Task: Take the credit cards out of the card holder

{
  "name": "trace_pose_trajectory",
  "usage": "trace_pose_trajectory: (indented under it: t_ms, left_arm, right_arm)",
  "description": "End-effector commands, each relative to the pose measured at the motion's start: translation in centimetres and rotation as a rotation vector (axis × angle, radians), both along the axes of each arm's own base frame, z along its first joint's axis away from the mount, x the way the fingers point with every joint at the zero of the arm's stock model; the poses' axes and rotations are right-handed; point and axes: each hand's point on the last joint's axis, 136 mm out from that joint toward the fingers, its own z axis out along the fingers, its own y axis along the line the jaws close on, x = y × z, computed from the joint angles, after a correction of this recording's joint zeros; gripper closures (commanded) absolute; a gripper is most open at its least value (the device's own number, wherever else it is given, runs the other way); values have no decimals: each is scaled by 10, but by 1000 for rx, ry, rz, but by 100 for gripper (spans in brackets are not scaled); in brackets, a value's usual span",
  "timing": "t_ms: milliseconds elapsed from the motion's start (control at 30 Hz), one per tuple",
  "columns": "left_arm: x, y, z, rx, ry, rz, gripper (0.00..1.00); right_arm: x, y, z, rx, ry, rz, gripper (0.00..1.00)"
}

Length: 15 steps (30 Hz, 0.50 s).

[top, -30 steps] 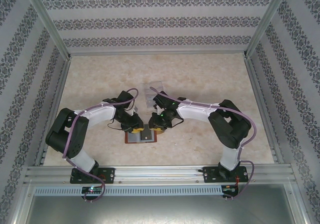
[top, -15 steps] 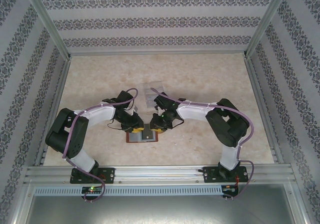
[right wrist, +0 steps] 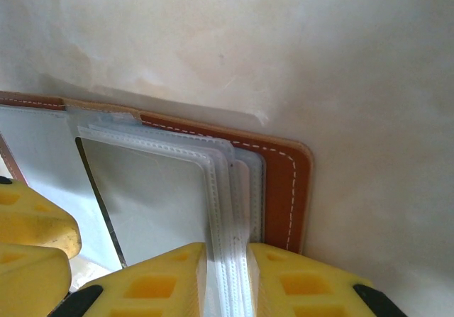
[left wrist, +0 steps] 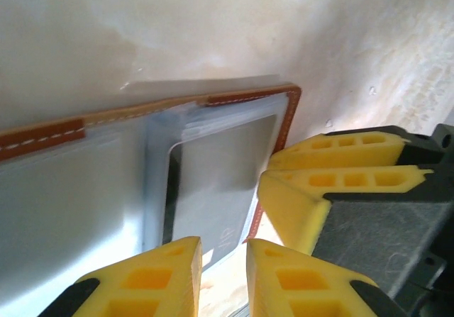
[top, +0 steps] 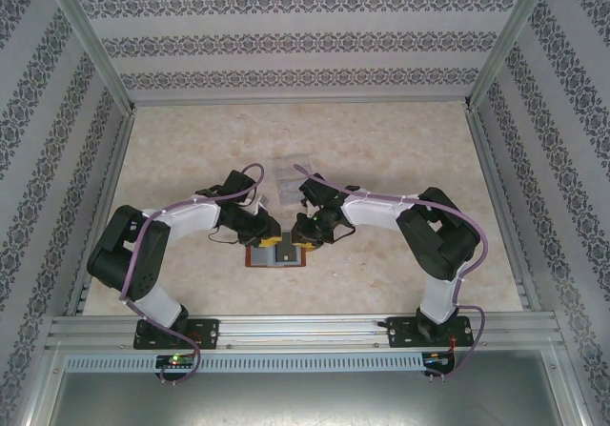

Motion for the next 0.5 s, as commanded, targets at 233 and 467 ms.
trace_pose_trajectory:
  t_ms: [233, 467]
  left_arm:
    - [-5, -1, -12, 9, 29, -21, 77]
    - [-10, 3, -22, 33, 60, -27, 77]
  right_arm:
    - [-5, -20, -9, -74, 12, -10, 76]
    - [-5, -20, -9, -76, 14, -10, 76]
